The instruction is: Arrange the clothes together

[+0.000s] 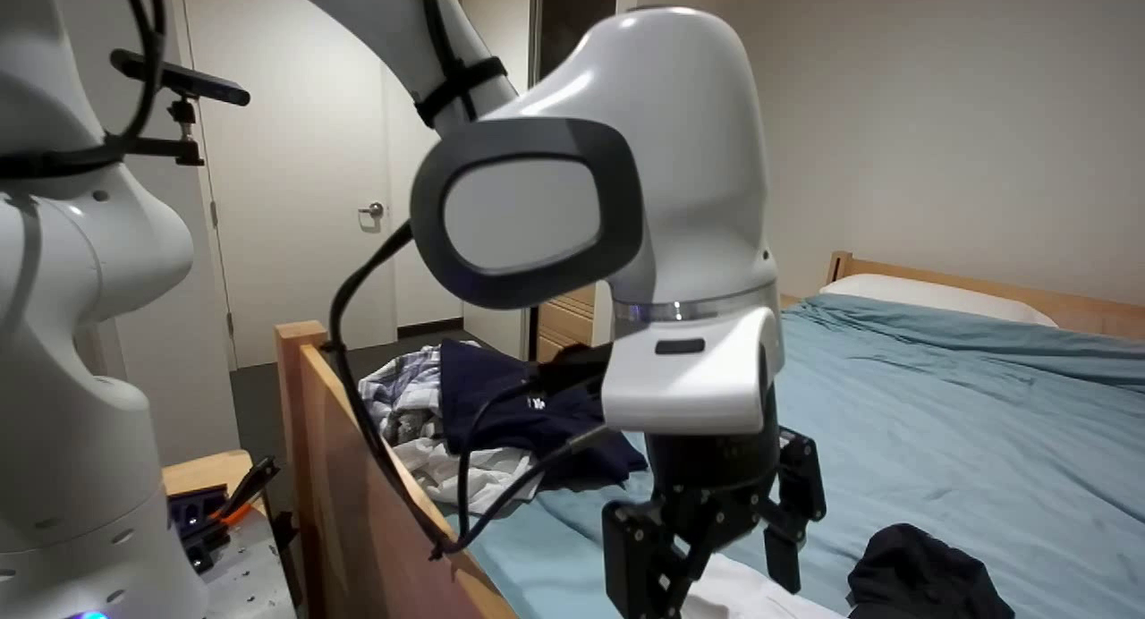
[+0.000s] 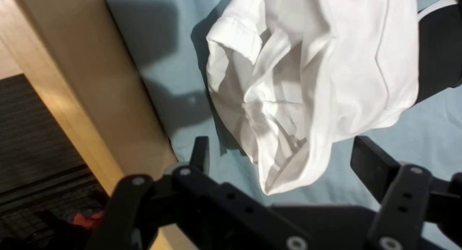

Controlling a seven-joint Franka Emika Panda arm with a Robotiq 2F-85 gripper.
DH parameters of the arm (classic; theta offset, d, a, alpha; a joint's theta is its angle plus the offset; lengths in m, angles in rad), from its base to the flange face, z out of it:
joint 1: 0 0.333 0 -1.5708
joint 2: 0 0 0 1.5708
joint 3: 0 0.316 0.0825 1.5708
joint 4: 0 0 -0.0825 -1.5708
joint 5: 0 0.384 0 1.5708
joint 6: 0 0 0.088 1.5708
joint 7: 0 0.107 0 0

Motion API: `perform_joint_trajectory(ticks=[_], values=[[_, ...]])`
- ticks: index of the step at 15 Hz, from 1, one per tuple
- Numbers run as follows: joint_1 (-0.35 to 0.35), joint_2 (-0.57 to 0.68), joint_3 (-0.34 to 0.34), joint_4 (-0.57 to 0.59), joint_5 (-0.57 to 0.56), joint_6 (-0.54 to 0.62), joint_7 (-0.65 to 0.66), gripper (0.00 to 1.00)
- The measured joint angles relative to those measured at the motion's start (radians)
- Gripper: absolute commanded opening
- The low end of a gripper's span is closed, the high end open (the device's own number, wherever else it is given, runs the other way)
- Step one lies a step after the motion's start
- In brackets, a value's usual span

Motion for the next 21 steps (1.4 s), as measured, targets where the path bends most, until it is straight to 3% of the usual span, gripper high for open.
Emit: perform_joint_trajectory(ticks=[9,14,21], values=[[0.171,0.249,-0.18,0.08,-0.002,0.051,0.042,1.0],[0.194,0.252,-0.197,0.082,-0.002,0.053,0.049,1.0],[0.32,0.28,-0.225,0.068,0.027,0.163,0.049,1.0]])
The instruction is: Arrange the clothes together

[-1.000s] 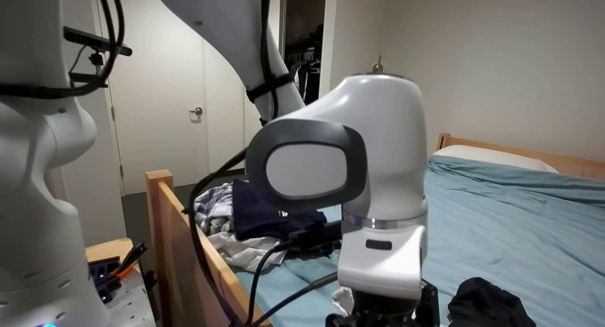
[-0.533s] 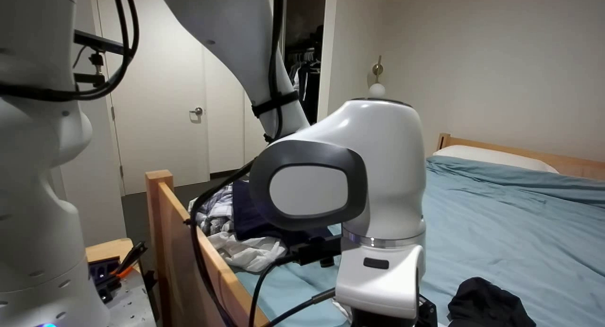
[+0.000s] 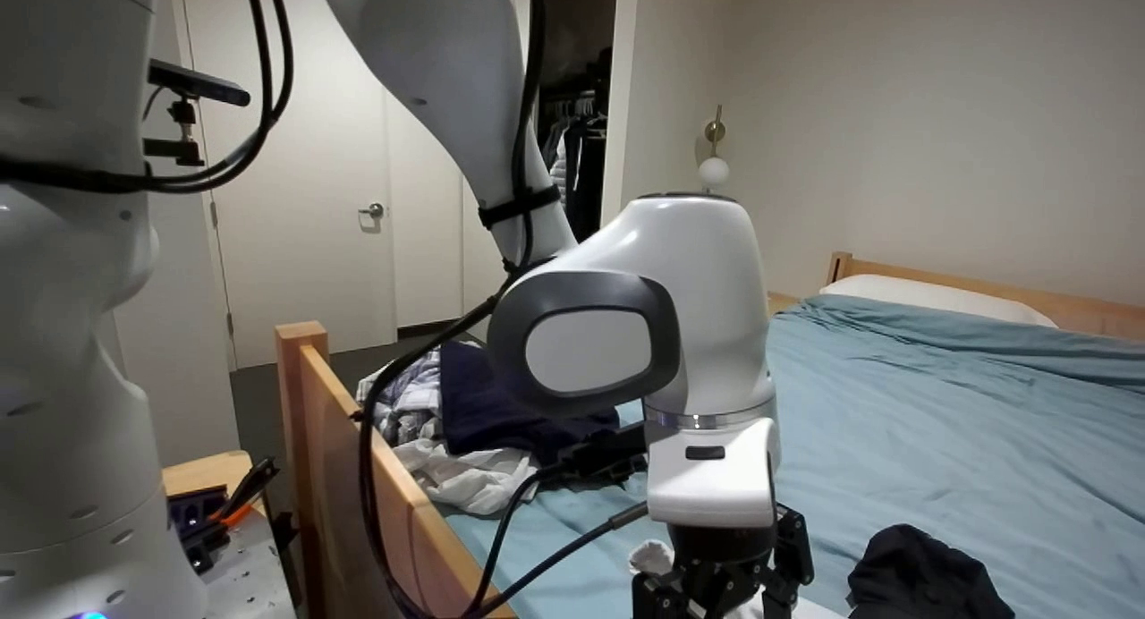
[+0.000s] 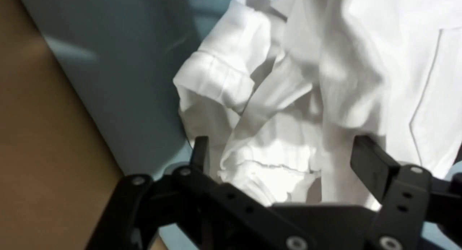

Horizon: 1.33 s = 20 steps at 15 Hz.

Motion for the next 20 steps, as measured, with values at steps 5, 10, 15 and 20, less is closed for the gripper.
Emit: perform_joint_trajectory(ticks=[5,10,15,20], values=[[-0.003,0.147,0.004,0.044,0.125,-0.002,-0.019,1.0],[-0.025,0.317,-0.004,0.141,0.193,-0.005,-0.027,0.67],[-0.025,0.345,-0.001,0.196,0.21,-0.041,-0.068,0.34],[-0.033,0.341,0.006,0.22,0.222,-0.085,-0.119,0.06]])
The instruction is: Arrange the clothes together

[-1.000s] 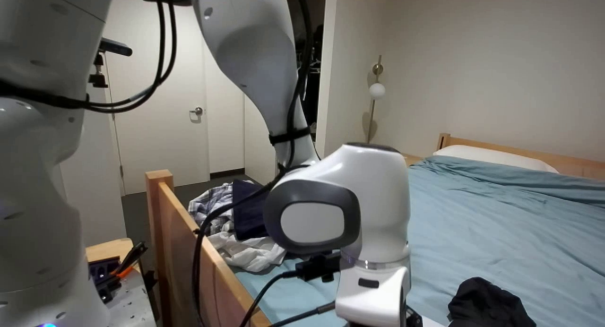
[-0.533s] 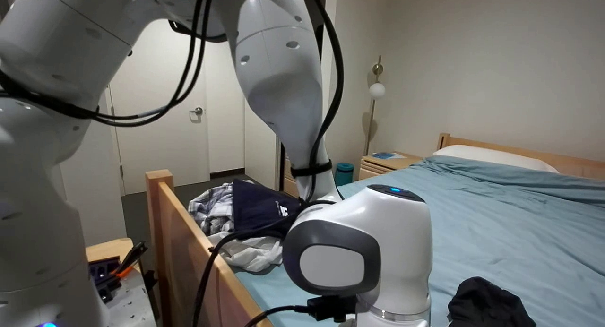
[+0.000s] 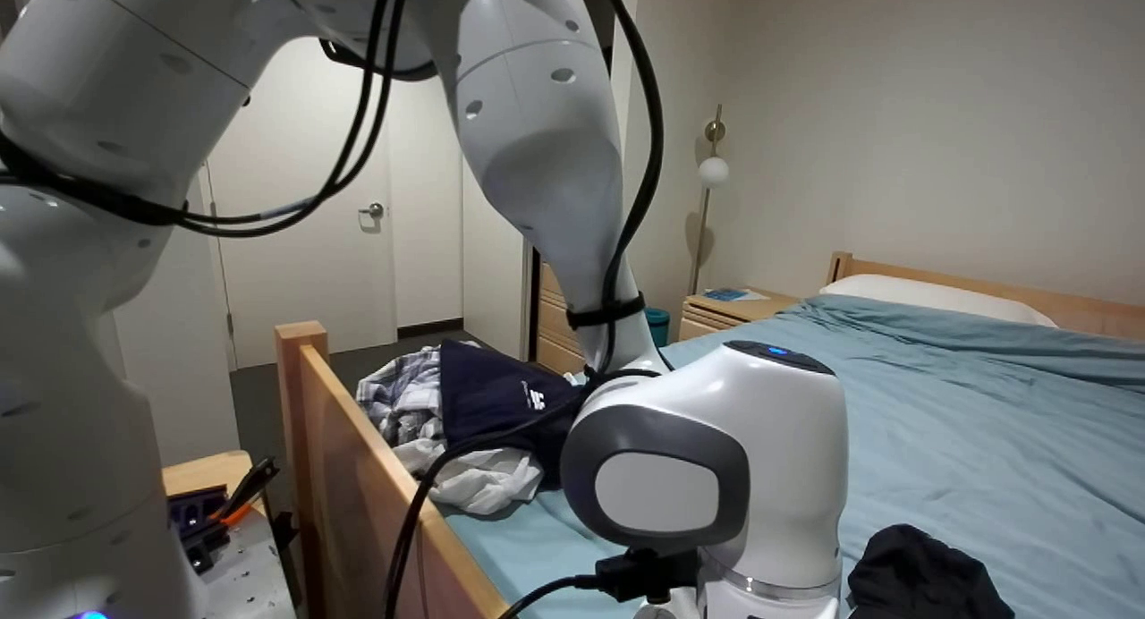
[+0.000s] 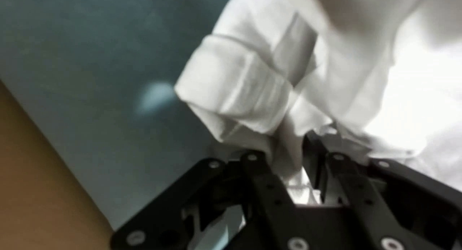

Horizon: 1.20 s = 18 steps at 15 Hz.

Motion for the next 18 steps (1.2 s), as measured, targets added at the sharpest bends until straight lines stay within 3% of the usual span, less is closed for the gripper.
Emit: perform_joint_trajectory(ticks=[3,9,13,18], values=[[-0.028,-0.021,0.03,0.007,0.031,-0.032,-0.075,0.02],[-0.057,-0.122,0.094,-0.002,0.08,-0.103,-0.258,0.05],[-0.017,-0.222,0.112,-0.034,0.08,-0.116,-0.34,0.05],[0.086,-0.367,0.146,-0.082,0.069,-0.113,-0.394,0.05]])
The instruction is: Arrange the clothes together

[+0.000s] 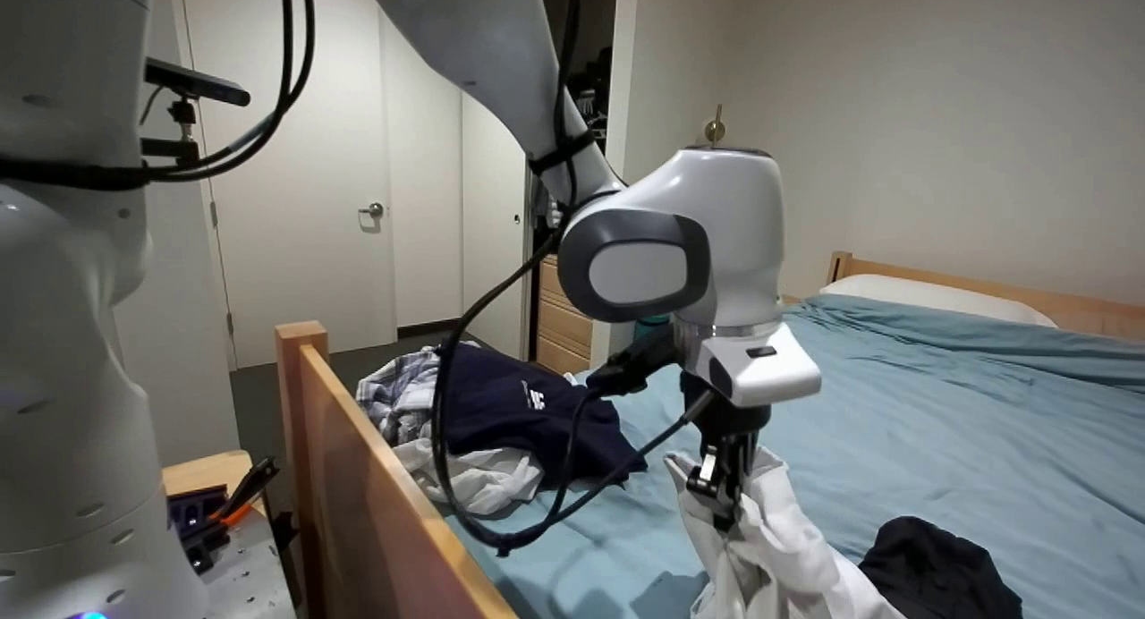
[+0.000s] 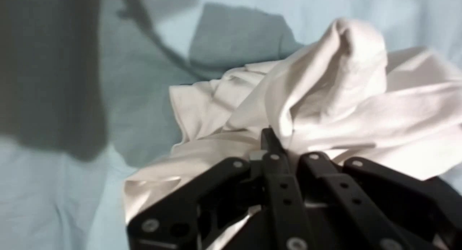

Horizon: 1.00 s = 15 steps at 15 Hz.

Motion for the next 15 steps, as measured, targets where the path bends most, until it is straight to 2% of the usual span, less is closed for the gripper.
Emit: perform_joint_trajectory(ticks=[6,15], values=[[0.121,-0.116,0.072,-0.042,-0.065,0.003,0.0,0.05],[0.188,-0.224,0.189,-0.051,-0.145,0.001,0.017,0.05]])
